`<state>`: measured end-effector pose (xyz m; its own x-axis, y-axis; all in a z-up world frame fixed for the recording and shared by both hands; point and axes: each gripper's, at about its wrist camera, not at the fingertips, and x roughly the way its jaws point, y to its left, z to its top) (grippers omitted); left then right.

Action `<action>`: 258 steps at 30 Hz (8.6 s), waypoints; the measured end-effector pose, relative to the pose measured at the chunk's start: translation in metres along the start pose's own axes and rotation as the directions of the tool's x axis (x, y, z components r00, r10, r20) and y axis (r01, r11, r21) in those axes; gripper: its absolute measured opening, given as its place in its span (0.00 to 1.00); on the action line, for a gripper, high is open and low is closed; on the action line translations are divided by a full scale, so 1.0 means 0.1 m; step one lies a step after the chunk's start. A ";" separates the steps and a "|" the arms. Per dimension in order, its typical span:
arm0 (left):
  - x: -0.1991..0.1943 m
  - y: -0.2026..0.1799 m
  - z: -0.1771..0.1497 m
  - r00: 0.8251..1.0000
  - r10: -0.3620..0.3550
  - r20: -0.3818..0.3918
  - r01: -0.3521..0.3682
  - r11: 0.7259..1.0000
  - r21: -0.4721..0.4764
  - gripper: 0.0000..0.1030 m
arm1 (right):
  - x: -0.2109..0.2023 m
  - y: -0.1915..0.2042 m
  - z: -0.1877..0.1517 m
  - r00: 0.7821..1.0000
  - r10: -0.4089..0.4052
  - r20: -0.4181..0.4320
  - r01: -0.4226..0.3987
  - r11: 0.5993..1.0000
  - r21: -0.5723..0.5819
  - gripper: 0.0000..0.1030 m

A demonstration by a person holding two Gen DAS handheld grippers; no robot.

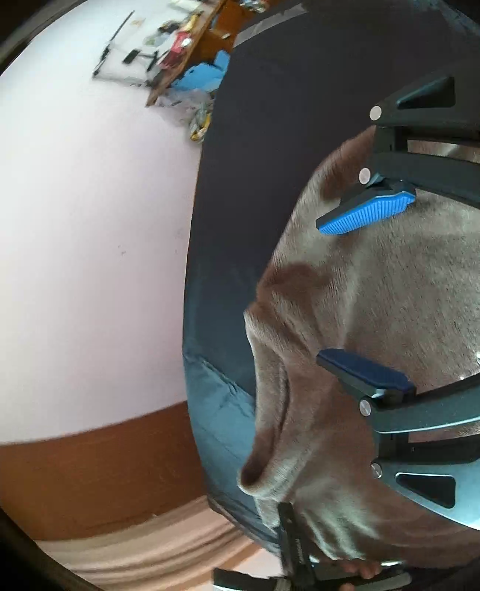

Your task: Fold clothes

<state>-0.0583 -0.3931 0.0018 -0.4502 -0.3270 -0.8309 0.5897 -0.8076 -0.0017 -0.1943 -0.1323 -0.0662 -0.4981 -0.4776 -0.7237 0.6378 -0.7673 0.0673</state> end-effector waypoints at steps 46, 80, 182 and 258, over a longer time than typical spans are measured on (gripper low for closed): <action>-0.83 -0.64 -1.41 0.993 -0.086 0.076 0.061 0.956 0.288 0.99 | -2.11 -0.87 -2.13 0.997 -0.055 0.047 0.048 0.989 0.138 0.71; -0.77 -0.46 -1.86 0.990 -0.138 0.026 0.132 0.980 0.151 0.99 | -2.84 -0.33 -2.81 0.955 -0.251 0.156 0.243 0.968 0.068 0.05; -0.77 -0.35 -1.90 0.983 -0.185 0.019 0.182 0.978 0.106 0.99 | -2.66 0.11 -2.93 0.969 -0.227 0.094 0.237 0.965 -0.110 0.11; -1.52 1.97 -2.56 0.991 -0.049 0.126 0.051 0.999 -0.011 0.99 | -2.12 0.02 -1.62 0.952 -0.287 0.104 0.297 0.951 -0.092 0.77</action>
<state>0.2980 -0.3772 -0.0152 -0.5596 -0.3465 -0.7528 0.5731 -0.8180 -0.0496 0.0078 0.0370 -0.0243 -0.7187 -0.2789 -0.6369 0.5123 -0.8317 -0.2139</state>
